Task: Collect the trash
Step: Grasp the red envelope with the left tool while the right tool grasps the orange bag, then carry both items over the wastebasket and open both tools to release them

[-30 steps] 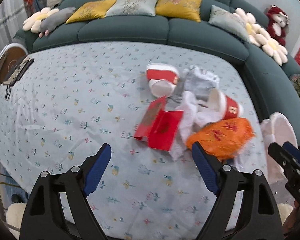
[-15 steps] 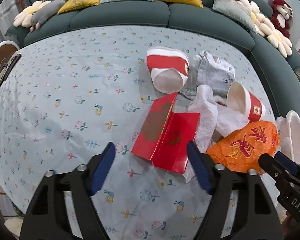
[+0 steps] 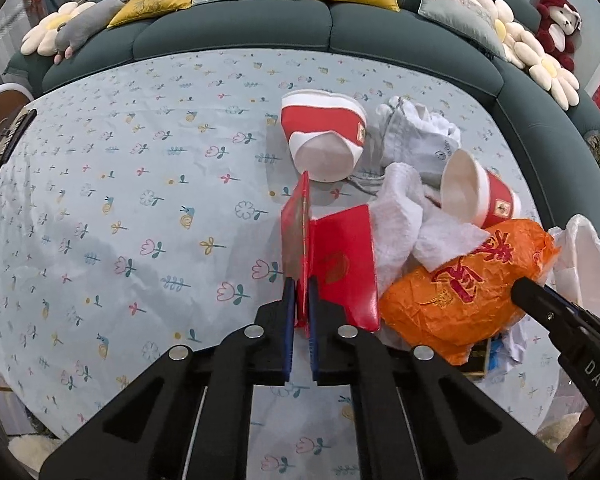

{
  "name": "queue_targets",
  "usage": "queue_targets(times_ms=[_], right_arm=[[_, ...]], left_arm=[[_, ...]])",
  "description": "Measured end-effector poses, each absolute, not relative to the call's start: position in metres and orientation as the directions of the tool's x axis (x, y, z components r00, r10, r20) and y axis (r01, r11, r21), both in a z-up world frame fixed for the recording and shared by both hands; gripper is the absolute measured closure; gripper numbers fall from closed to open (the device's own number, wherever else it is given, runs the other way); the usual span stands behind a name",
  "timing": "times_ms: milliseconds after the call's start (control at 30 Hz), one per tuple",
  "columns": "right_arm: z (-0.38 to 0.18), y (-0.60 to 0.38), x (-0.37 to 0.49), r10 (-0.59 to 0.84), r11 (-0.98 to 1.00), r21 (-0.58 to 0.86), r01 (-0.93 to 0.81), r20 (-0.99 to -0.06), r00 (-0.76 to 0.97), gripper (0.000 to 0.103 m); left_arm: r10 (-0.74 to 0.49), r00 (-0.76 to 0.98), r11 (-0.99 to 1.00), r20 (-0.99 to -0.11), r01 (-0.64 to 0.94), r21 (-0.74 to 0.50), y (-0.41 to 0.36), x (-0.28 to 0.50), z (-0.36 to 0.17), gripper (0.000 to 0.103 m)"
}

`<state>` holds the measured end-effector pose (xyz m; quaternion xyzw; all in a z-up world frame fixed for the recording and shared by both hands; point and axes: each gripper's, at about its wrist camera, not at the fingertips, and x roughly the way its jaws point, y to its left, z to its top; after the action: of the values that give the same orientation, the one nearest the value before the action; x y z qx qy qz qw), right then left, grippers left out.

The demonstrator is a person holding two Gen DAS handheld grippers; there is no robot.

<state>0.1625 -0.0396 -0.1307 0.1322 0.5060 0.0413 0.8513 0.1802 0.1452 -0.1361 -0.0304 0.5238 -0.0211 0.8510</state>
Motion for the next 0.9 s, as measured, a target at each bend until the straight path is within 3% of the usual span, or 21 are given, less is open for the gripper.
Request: queue_targets(times_ms=[400, 900], right_arm=[[-0.063, -0.060, 0.129, 0.185, 0.966, 0.258, 0.033, -0.772, 0.608, 0.097], [0.010, -0.130, 0.064, 0.081, 0.970, 0.223, 0.092, -0.660, 0.747, 0.097]], left_arm=[[-0.117, 0.540, 0.992, -0.833, 0.025, -0.123, 0.125, 0.149, -0.070, 0.099], [-0.228, 0.633, 0.972, -0.740, 0.187, -0.140, 0.042, 0.102, 0.012, 0.100]])
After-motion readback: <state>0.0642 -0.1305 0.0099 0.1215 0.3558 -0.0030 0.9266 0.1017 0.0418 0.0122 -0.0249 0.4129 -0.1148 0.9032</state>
